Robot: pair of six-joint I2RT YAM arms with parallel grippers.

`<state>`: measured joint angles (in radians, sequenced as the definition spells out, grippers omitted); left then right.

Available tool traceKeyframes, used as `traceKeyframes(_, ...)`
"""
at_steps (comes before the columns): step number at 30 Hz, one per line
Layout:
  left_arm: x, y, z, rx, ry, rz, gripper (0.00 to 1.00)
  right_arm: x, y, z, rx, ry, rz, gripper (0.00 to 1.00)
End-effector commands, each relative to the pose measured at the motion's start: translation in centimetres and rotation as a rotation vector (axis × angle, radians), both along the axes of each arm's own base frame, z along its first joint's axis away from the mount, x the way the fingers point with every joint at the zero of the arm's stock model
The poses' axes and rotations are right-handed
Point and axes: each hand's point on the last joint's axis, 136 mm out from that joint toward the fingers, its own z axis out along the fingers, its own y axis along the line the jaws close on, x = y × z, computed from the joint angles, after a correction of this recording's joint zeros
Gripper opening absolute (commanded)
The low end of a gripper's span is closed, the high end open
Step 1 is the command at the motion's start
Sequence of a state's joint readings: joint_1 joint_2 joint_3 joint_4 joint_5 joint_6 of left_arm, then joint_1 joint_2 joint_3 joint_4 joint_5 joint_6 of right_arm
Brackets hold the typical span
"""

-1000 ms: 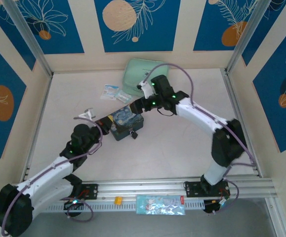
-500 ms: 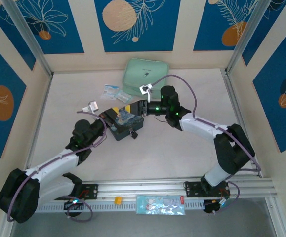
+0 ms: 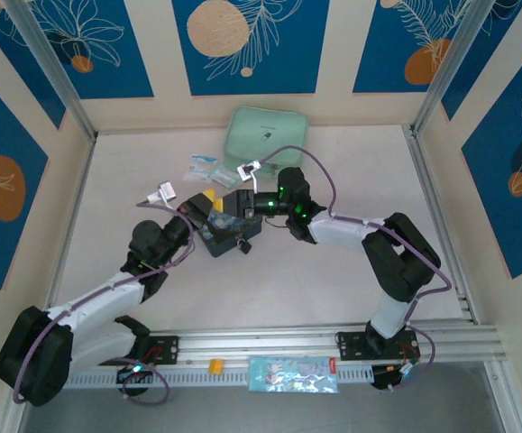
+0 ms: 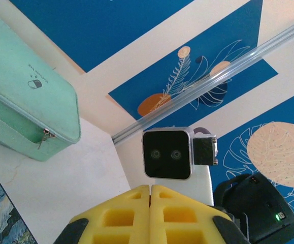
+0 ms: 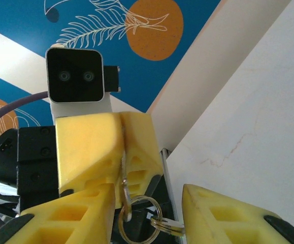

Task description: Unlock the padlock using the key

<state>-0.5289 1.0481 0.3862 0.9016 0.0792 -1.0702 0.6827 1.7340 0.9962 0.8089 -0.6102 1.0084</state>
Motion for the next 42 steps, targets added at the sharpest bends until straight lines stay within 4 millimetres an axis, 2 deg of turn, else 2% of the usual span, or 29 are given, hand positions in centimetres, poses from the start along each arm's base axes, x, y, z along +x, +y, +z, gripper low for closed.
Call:
traceKeyframes(1, -0.1, 0.3, 1.1, -0.043, -0.036, 0.022, 0.00, -0.6, 0.2, 1.2, 0.039, -0.016, 0.020, 0.37)
traceKeyframes(7, -0.1, 0.6, 0.7, -0.056, -0.027, 0.056, 0.00, -0.7, 0.2, 1.5, 0.052, -0.013, 0.002, 0.27)
traceKeyframes(14, -0.3, 0.0, 0.5, -0.063, -0.022, 0.052, 0.00, -0.3, 0.5, 1.8, 0.068, -0.014, -0.002, 0.16)
traceKeyframes(17, -0.4, 0.0, 0.3, -0.070, -0.019, 0.054, 0.00, -0.2, 0.5, 1.7, 0.065, -0.012, -0.007, 0.04)
traceKeyframes(22, -0.5, 0.2, 0.4, -0.072, -0.023, 0.064, 0.00, -0.1, 0.0, 1.1, 0.039, -0.007, -0.020, 0.00)
traceKeyframes(23, -0.6, 0.2, 0.5, -0.069, -0.025, 0.067, 0.05, -0.2, -0.1, 0.9, 0.028, -0.010, -0.018, 0.00)
traceKeyframes(26, -0.8, 0.7, 0.4, -0.047, -0.029, 0.085, 0.52, -0.2, -0.8, 0.2, -0.027, -0.031, -0.022, 0.00)
traceKeyframes(27, -0.8, 1.0, 0.3, -0.033, -0.024, 0.100, 0.60, -0.2, -1.1, 0.1, -0.048, -0.044, -0.025, 0.00)
traceKeyframes(29, -1.1, 1.6, -0.2, 0.006, -0.008, 0.122, 0.71, -0.3, -1.9, -0.3, -0.084, -0.058, -0.029, 0.00)
traceKeyframes(31, -1.3, 2.2, -0.8, 0.054, 0.015, 0.144, 0.75, -0.4, -2.8, -0.4, -0.113, -0.074, -0.028, 0.00)
traceKeyframes(36, -2.1, 2.7, -1.5, 0.139, 0.018, 0.124, 0.76, -1.7, -4.1, -0.3, -0.194, -0.125, 0.042, 0.00)
traceKeyframes(42, -2.9, 0.0, 0.1, 0.156, -0.027, -0.050, 0.69, -3.2, -4.8, 0.5, -0.241, -0.163, 0.167, 0.00)
